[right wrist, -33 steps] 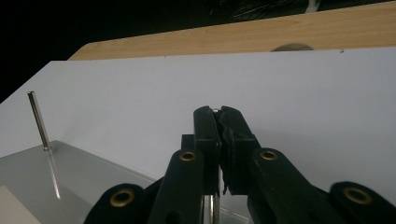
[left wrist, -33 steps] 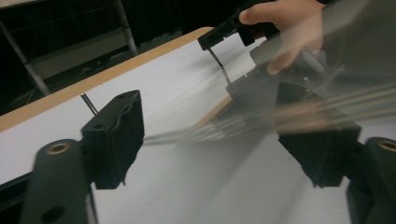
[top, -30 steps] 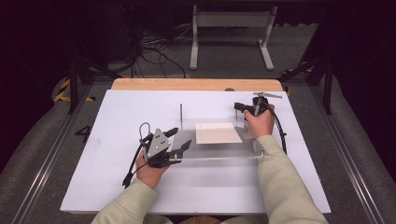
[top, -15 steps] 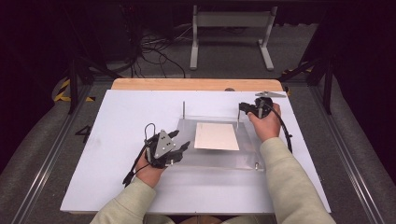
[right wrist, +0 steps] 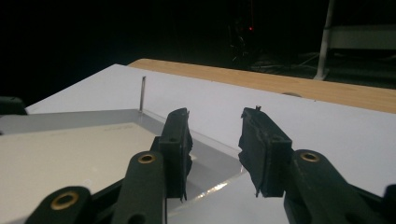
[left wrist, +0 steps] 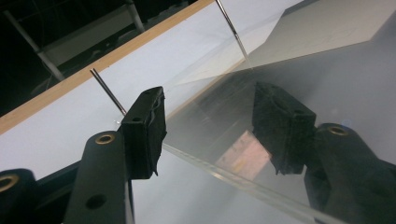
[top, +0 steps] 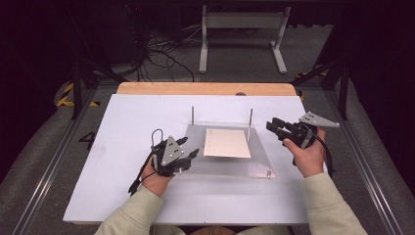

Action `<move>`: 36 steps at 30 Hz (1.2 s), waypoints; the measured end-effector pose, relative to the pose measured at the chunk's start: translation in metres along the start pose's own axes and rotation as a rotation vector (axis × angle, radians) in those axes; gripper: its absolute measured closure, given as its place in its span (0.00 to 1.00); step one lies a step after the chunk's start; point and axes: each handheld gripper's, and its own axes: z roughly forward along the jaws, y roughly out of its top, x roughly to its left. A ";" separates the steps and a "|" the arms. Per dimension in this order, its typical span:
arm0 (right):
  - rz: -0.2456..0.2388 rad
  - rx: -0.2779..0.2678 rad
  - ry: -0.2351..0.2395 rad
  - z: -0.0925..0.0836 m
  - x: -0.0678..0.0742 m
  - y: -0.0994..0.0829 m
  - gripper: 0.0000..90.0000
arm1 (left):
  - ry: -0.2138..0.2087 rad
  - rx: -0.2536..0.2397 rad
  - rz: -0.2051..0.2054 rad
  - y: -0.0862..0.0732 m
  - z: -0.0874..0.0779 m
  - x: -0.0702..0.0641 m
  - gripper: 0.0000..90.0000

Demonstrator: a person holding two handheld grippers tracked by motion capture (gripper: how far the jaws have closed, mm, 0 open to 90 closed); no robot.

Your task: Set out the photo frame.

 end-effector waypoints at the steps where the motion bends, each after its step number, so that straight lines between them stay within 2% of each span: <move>1: 0.000 0.000 0.000 0.000 0.000 0.000 0.68 | -0.007 0.000 0.002 0.000 -0.001 0.000 0.49; 2: -0.026 -0.007 -0.004 -0.015 0.006 -0.005 0.67 | -0.012 0.006 0.006 0.001 -0.002 0.001 0.49; 4: -0.030 -0.013 -0.004 -0.019 0.008 -0.007 0.67 | -0.010 0.007 0.007 0.001 -0.003 0.002 0.49; 5: -0.046 -0.014 0.004 -0.030 0.014 -0.011 0.67 | -0.012 0.008 0.011 0.001 -0.004 0.003 0.49; 7: -0.061 -0.001 0.008 -0.032 0.016 -0.011 0.66 | -0.016 0.009 0.012 0.002 -0.004 0.004 0.49; 12: -0.176 0.035 0.017 -0.046 0.038 -0.013 0.61 | -0.025 0.005 0.017 0.003 -0.008 0.005 0.50; 15: -0.209 0.057 0.023 -0.051 0.045 -0.016 0.59 | -0.034 -0.004 0.010 0.004 -0.009 0.006 0.50; 19: -0.207 0.071 0.045 -0.053 0.049 -0.027 0.58 | -0.044 -0.007 0.006 0.005 -0.011 0.006 0.50; 23: -0.195 0.105 0.045 -0.051 0.046 -0.041 0.57 | -0.052 -0.016 0.003 0.006 -0.013 0.007 0.50; 26: -0.220 0.123 0.064 -0.049 0.048 -0.047 0.55 | -0.051 -0.016 0.007 0.007 -0.013 0.008 0.50; 28: -0.237 0.079 0.123 -0.047 0.054 -0.046 0.50 | -0.052 -0.013 0.007 0.007 -0.013 0.007 0.50; 31: -0.279 0.016 0.158 -0.045 0.064 -0.042 0.43 | -0.053 -0.010 0.008 0.007 -0.013 0.007 0.50; 33: -0.287 0.009 0.163 -0.044 0.066 -0.042 0.42 | -0.053 -0.009 0.007 0.006 -0.013 0.007 0.49; 36: -0.330 -0.007 0.175 -0.039 0.072 -0.041 0.40 | -0.054 -0.009 0.009 0.006 -0.013 0.006 0.49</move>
